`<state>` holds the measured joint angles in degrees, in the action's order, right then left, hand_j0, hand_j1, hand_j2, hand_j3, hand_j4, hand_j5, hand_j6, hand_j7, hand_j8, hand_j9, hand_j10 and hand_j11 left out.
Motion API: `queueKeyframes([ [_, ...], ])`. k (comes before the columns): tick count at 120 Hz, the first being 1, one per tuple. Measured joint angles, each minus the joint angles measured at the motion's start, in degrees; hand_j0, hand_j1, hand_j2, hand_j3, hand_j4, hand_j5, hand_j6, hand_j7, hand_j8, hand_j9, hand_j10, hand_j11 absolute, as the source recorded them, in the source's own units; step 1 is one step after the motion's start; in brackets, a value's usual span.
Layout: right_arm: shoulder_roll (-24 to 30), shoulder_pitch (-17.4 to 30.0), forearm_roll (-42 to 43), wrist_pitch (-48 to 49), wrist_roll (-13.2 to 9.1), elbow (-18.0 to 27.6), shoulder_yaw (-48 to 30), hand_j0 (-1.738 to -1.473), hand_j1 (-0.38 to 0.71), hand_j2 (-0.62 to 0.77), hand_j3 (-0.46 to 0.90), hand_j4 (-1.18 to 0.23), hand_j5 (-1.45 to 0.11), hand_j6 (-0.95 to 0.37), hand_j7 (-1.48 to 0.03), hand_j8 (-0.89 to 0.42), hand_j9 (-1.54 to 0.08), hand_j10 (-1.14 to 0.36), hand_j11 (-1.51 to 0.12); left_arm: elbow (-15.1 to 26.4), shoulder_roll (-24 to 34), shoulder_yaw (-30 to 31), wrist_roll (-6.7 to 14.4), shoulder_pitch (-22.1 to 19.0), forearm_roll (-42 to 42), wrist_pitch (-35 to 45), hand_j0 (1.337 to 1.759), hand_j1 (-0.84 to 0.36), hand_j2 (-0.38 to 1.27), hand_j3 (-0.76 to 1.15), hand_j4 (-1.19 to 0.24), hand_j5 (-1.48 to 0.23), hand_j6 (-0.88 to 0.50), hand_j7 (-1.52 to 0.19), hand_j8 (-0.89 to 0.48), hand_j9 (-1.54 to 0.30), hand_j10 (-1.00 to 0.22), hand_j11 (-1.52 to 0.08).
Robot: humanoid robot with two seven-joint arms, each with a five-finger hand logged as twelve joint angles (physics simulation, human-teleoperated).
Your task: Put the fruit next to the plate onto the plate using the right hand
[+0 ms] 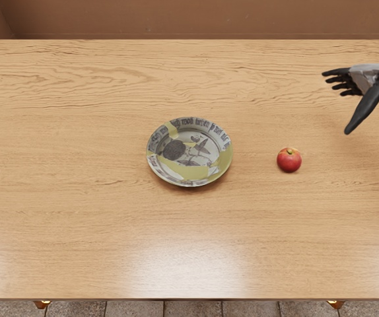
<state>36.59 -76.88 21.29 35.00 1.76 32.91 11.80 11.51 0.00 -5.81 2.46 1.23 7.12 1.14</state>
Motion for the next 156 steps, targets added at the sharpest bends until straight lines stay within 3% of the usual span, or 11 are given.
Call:
queueKeyframes([
  [13,0.1,-0.6,0.1,0.0,-0.6,0.2,0.3,-1.658,-0.33,0.0,0.0,-0.02,-0.02,-0.02,-0.02,-0.02,-0.02,-0.02,-0.02,0.0,0.0,0.0,0.0,0.0,0.0,0.0,1.658,0.35,0.0,0.0,0.0,0.0,0.0,0.0,0.0,0.0,0.0,0.0],
  [27,0.0,-1.7,0.2,0.0,-2.7,0.0,0.5,-1.658,-0.33,0.0,0.0,-0.02,-0.02,-0.02,-0.02,-0.02,-0.02,-0.02,-0.02,0.0,0.0,0.0,0.0,0.0,0.0,0.0,1.658,0.35,0.0,0.0,0.0,0.0,0.0,0.0,0.0,0.0,0.0,0.0],
  [54,-4.2,-5.9,0.4,0.0,-17.5,-0.2,-0.9,-1.658,-0.33,0.0,0.0,-0.02,-0.02,-0.02,-0.02,-0.02,-0.02,-0.02,-0.02,0.0,0.0,0.0,0.0,0.0,0.0,0.0,1.658,0.35,0.0,0.0,0.0,0.0,0.0,0.0,0.0,0.0,0.0,0.0],
  [60,-3.7,-7.6,0.4,0.0,-19.2,3.8,-1.6,-1.658,-0.33,0.0,0.0,-0.02,-0.02,-0.02,-0.02,-0.02,-0.02,-0.02,-0.02,0.0,0.0,0.0,0.0,0.0,0.0,0.0,1.658,0.35,0.0,0.0,0.0,0.0,0.0,0.0,0.0,0.0,0.0,0.0],
  [68,-0.3,-8.9,0.7,0.0,-20.9,12.4,-3.7,-1.658,-0.33,0.0,0.0,-0.02,-0.02,-0.02,-0.02,-0.02,-0.02,-0.02,-0.02,0.0,0.0,0.0,0.0,0.0,0.0,0.0,1.658,0.35,0.0,0.0,0.0,0.0,0.0,0.0,0.0,0.0,0.0,0.0],
  [76,4.8,-9.7,2.5,0.0,-25.9,25.7,-6.2,-1.658,-0.33,0.0,0.0,-0.02,-0.02,-0.02,-0.02,-0.02,-0.02,-0.02,-0.02,0.0,0.0,0.0,0.0,0.0,0.0,0.0,1.658,0.35,0.0,0.0,0.0,0.0,0.0,0.0,0.0,0.0,0.0,0.0],
  [82,7.4,-9.9,4.4,0.0,-28.9,32.7,-7.6,-1.658,-0.33,0.0,0.0,-0.02,-0.02,-0.02,-0.02,-0.02,-0.02,-0.02,-0.02,0.0,0.0,0.0,0.0,0.0,0.0,0.0,1.658,0.35,0.0,0.0,0.0,0.0,0.0,0.0,0.0,0.0,0.0,0.0],
  [90,9.1,-10.0,7.4,0.0,-31.2,38.2,-8.7,-1.658,-0.33,0.0,0.0,-0.02,-0.03,-0.02,-0.03,-0.02,-0.03,-0.02,-0.03,0.0,0.0,0.0,0.0,0.0,0.0,0.0,1.658,0.35,0.0,0.0,0.0,0.0,0.0,0.0,0.0,0.0,0.0,0.0],
  [100,8.8,-9.9,11.6,-1.7,-33.8,41.8,-9.1,-1.658,-0.33,0.0,0.0,-0.02,-0.03,-0.02,-0.03,-0.02,-0.03,-0.02,-0.03,0.0,0.0,0.0,0.0,0.0,0.0,0.0,1.658,0.35,0.0,0.0,0.0,0.0,0.0,0.0,0.0,0.0,0.0,0.0],
  [119,5.5,-9.3,17.2,-8.9,-36.1,44.1,-9.3,-1.658,-0.33,0.0,0.0,-0.02,-0.03,-0.02,-0.02,-0.02,-0.03,-0.02,-0.02,0.0,0.0,0.0,0.0,0.0,0.0,0.0,1.658,0.35,0.0,0.0,0.0,0.0,0.0,0.0,0.0,0.0,0.0,0.0],
  [156,4.9,-4.3,21.5,-19.1,-36.7,52.1,-9.4,-1.658,-0.33,0.0,0.0,-0.02,-0.02,-0.02,-0.02,-0.02,-0.02,-0.02,-0.02,0.0,0.0,0.0,0.0,0.0,0.0,0.0,1.658,0.35,0.0,0.0,0.0,0.0,0.0,0.0,0.0,0.0,0.0,0.0],
])
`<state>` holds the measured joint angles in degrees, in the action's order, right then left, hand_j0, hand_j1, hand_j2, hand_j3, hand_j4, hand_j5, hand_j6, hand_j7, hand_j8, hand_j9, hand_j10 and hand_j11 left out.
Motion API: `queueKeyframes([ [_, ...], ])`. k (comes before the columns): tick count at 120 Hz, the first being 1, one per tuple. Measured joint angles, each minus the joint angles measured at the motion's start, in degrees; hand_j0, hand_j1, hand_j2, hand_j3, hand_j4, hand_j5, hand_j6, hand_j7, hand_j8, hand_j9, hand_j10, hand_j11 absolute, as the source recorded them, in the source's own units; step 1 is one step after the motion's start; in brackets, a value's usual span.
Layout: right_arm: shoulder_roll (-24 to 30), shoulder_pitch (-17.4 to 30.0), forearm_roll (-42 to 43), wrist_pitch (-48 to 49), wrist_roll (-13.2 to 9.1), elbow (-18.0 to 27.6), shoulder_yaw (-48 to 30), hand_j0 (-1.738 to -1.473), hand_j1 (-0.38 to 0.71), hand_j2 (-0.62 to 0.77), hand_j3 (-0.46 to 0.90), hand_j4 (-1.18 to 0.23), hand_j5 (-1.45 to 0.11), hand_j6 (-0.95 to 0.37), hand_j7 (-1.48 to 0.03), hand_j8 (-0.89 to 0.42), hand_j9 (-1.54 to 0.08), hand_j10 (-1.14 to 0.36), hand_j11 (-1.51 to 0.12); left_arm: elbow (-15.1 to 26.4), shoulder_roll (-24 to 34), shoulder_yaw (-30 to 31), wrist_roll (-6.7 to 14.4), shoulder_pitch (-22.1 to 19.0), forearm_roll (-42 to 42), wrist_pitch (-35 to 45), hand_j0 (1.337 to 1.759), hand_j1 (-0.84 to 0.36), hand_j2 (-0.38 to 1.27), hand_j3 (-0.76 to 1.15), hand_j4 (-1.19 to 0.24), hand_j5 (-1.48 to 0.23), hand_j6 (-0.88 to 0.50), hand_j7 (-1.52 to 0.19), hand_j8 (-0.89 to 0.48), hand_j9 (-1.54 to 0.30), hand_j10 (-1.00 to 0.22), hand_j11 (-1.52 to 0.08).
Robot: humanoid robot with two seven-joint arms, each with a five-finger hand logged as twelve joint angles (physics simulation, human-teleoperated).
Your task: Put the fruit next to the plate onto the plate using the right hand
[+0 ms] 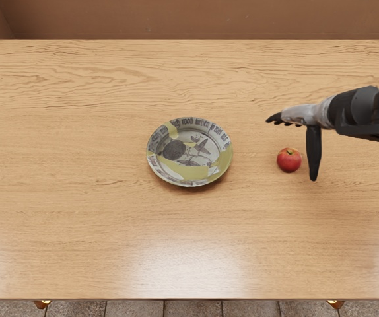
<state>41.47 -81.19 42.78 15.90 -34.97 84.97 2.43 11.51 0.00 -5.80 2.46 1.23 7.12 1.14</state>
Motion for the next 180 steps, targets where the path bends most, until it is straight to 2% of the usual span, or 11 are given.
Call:
queueKeyframes([
  [20,0.1,1.9,1.4,-2.4,0.0,-0.2,0.1,-1.658,-0.33,0.0,0.0,-0.02,-0.03,-0.02,-0.02,-0.02,-0.03,-0.02,-0.02,0.0,0.0,0.0,0.0,0.0,0.0,0.0,1.658,0.35,0.0,0.0,0.0,0.0,0.0,0.0,0.0,0.0,0.0,0.0],
  [74,-5.5,4.6,4.0,-15.5,0.0,-1.9,2.6,-1.658,-0.32,0.0,0.0,-0.03,-0.03,-0.03,-0.03,-0.03,-0.03,-0.03,-0.03,0.0,0.0,0.0,0.0,0.0,0.0,0.0,1.658,0.35,0.0,0.0,0.0,0.0,0.0,0.0,0.0,0.0,0.0,0.0],
  [115,-6.6,4.8,4.5,-17.4,0.0,-3.0,4.4,-1.658,-0.32,0.0,0.0,-0.03,-0.03,-0.03,-0.03,-0.03,-0.03,-0.03,-0.03,0.0,0.0,0.0,0.0,0.0,0.0,0.0,1.658,0.35,0.0,0.0,0.0,0.0,0.0,0.0,0.0,0.0,0.0,0.0],
  [147,-7.0,4.8,6.0,-19.3,0.0,-2.9,6.5,-1.658,-0.07,-0.05,0.0,-0.24,-0.31,-0.24,-0.31,-0.24,-0.31,-0.24,-0.31,0.0,0.0,0.0,0.0,0.0,0.0,0.0,1.658,0.35,0.0,0.0,0.0,0.0,0.0,0.0,0.0,0.0,0.0,0.0],
  [180,-8.1,5.3,9.3,-24.2,0.0,-2.4,8.2,-1.658,0.02,-0.06,0.0,-0.31,-0.4,-0.31,-0.4,-0.31,-0.4,-0.31,-0.4,0.0,0.0,0.0,0.0,0.0,0.0,0.0,1.658,0.35,0.0,0.0,0.0,0.0,0.0,0.0,0.0,0.0,0.0,0.0],
])
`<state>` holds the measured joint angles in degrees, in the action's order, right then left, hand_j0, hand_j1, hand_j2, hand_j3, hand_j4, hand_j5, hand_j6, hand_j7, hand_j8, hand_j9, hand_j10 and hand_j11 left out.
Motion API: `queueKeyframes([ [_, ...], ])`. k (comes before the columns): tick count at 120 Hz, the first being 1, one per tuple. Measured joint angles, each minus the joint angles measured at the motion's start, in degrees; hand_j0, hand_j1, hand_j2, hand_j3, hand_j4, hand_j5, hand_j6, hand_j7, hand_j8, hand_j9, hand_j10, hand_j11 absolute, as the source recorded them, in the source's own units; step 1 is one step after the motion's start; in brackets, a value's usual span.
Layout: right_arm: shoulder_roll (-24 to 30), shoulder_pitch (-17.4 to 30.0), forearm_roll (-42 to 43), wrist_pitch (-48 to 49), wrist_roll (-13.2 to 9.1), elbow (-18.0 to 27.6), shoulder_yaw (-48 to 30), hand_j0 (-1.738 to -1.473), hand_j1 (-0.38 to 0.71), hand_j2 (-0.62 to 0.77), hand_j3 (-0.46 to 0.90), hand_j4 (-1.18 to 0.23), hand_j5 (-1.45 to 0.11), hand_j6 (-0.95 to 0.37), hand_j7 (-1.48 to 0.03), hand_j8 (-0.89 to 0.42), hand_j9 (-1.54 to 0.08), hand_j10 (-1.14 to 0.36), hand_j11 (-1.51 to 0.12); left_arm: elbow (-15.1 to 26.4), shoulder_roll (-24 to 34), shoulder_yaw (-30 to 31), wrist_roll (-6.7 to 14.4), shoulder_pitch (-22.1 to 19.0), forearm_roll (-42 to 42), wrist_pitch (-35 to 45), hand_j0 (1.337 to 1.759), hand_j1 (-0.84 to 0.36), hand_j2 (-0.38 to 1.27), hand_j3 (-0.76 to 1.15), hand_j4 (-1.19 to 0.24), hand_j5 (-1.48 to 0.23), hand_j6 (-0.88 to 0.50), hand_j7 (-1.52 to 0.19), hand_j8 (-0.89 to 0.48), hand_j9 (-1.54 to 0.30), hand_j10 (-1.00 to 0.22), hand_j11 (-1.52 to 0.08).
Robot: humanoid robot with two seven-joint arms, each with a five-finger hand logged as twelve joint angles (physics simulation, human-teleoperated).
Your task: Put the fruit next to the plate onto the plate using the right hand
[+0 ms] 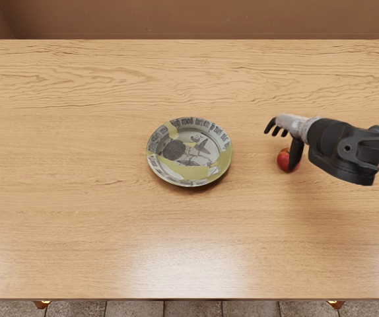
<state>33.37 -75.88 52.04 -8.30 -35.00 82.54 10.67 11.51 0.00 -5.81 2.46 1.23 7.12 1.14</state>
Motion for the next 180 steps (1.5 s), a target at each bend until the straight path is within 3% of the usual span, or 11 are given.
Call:
queueKeyframes([
  [108,-0.2,3.0,1.6,-7.1,0.0,1.2,3.8,-1.658,0.02,-0.06,0.0,-0.31,-0.4,-0.31,-0.4,-0.31,-0.4,-0.31,-0.4,0.0,0.0,0.0,0.0,0.0,0.0,0.0,1.658,0.35,0.0,0.0,0.0,0.0,0.0,0.0,0.0,0.0,0.0,0.0],
  [162,0.3,3.4,1.6,-7.2,0.0,0.9,3.6,-1.658,0.19,-0.09,0.0,-0.45,-0.58,-0.45,-0.58,-0.45,-0.58,-0.45,-0.58,0.0,0.0,0.0,0.0,0.0,0.0,0.0,1.658,0.35,0.0,0.0,0.0,0.0,0.0,0.0,0.0,0.0,0.0,0.0],
  [180,0.3,3.5,1.6,-7.1,0.0,0.6,3.5,-1.656,0.23,-0.03,0.0,-0.51,-0.67,-0.45,-0.67,-0.42,-0.67,-0.51,-0.67,0.0,0.0,0.0,0.0,0.0,0.0,0.0,1.658,0.35,0.0,0.0,0.0,0.0,0.0,0.0,0.0,0.0,0.0,0.0],
])
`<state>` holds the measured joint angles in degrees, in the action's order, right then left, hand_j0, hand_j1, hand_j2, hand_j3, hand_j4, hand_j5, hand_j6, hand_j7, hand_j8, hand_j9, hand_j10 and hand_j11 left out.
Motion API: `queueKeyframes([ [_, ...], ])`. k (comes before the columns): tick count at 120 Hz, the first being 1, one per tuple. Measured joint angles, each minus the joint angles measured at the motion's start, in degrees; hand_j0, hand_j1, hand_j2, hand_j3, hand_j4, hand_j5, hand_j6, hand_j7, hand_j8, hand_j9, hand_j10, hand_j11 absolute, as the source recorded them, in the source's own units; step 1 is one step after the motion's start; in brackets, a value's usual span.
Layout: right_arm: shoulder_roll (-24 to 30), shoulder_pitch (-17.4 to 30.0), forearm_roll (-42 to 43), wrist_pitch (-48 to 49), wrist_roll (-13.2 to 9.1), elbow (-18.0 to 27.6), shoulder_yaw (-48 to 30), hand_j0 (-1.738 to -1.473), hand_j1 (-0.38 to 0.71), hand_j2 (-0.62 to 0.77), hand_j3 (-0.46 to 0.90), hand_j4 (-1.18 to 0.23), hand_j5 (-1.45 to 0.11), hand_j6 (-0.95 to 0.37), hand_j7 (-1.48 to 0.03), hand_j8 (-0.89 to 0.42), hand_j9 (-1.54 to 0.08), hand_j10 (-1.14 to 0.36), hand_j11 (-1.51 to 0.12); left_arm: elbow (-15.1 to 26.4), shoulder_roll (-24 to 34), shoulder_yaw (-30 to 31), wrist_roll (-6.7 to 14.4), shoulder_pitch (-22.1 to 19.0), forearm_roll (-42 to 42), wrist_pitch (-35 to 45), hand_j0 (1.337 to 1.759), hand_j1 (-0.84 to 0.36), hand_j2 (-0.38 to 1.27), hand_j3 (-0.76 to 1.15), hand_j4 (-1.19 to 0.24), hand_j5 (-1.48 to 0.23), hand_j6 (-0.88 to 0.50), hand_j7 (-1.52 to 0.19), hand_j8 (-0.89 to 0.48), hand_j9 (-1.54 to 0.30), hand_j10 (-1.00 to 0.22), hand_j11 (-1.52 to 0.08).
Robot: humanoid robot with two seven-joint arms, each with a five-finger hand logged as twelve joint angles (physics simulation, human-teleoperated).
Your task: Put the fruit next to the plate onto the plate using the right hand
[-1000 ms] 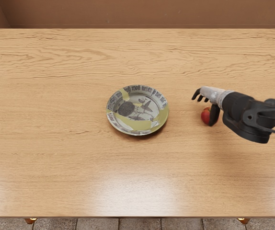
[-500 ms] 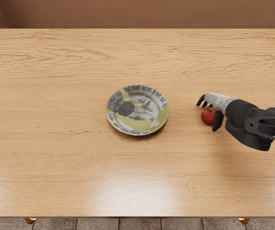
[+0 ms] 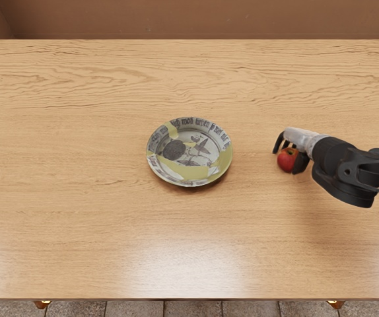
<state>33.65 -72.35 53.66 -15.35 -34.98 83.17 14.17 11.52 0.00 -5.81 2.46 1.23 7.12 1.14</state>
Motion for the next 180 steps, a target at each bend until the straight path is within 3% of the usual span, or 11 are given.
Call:
queueKeyframes([
  [20,0.0,0.3,0.0,0.1,0.0,-0.5,-0.2,-1.65,0.25,0.04,0.0,-0.6,-0.79,-0.43,-0.78,-0.39,-0.8,-0.6,-0.8,0.0,0.0,0.0,0.0,0.0,0.0,0.0,1.658,0.35,0.0,0.0,0.0,0.0,0.0,0.0,0.0,0.0,0.0,0.0],
  [31,-0.1,0.3,0.0,0.2,-0.1,-0.7,-0.3,-1.649,0.27,0.16,0.0,-0.63,-0.86,-0.45,-0.86,-0.41,-0.88,-0.66,-0.88,0.0,0.0,0.0,0.0,0.0,0.0,0.0,1.658,0.35,0.0,0.0,0.0,0.0,0.0,0.0,0.0,0.0,0.0,0.0],
  [44,0.0,0.2,-0.3,0.4,-0.1,-1.0,-0.4,-1.648,0.27,0.19,0.0,-0.6,-0.96,-0.42,-0.96,-0.38,-0.97,-0.73,-0.97,0.0,0.0,0.0,0.0,0.0,0.0,0.0,1.658,0.35,0.0,0.0,0.0,0.0,0.0,0.0,0.0,0.0,0.0,0.0],
  [61,0.1,-0.1,-0.6,0.7,-0.1,-1.3,-0.9,-1.648,0.27,0.18,0.0,-0.57,-1.04,-0.38,-1.03,-0.34,-1.06,-0.7,-1.06,0.0,0.0,0.0,0.0,0.0,0.0,0.0,1.658,0.35,0.0,0.0,0.0,0.0,0.0,0.0,0.0,0.0,0.0,0.0],
  [130,-0.8,-2.8,-0.8,6.2,-0.1,-3.2,-10.4,-1.644,0.26,0.16,0.0,-0.55,-1.09,-0.36,-1.09,-0.31,-1.11,-0.69,-1.12,0.0,0.0,0.0,0.0,0.0,0.0,0.0,1.658,0.35,0.0,0.0,0.0,0.0,0.0,0.0,0.0,0.0,0.0,0.0],
  [180,-6.1,-3.9,-0.4,12.1,-0.1,-2.9,-15.0,-1.645,0.27,0.17,0.0,-0.53,-1.11,-0.36,-1.09,-0.31,-1.12,-0.68,-1.12,0.0,0.0,0.0,0.0,0.0,0.0,0.0,1.658,0.35,0.0,0.0,0.0,0.0,0.0,0.0,0.0,0.0,0.0,0.0],
])
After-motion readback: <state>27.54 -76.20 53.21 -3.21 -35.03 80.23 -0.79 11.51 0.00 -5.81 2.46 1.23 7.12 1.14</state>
